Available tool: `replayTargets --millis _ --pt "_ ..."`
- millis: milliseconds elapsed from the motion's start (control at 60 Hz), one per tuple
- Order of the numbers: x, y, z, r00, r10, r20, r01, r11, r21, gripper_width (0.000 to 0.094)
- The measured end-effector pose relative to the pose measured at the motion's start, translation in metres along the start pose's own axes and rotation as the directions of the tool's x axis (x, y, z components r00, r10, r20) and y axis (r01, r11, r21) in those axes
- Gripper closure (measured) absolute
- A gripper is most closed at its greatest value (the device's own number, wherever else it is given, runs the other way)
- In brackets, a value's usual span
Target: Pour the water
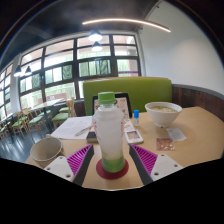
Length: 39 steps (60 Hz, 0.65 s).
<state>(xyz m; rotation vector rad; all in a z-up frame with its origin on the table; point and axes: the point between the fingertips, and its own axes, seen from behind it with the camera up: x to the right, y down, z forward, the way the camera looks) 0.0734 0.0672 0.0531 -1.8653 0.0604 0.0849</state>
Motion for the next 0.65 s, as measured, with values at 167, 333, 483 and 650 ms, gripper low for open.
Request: replayTargets --millis 167,333,483,650 --pt "0.003 -0.015 -0.078 0.998 -0.061 -0.026 0.062 0.997 0.048 0.0117" --pt "-0.004 -0.016 -0.181 0.998 -0.063 0.001 0.063 0.996 0.068 0.0114" --pt "-0.014 -0.006 -0.245 0.998 -0.044 0.053 0.039 0.995 0.091 0.0114" --pt "-0.013 0.004 -0.285 0.997 -0.038 0.063 0.031 0.992 0.119 0.0119"
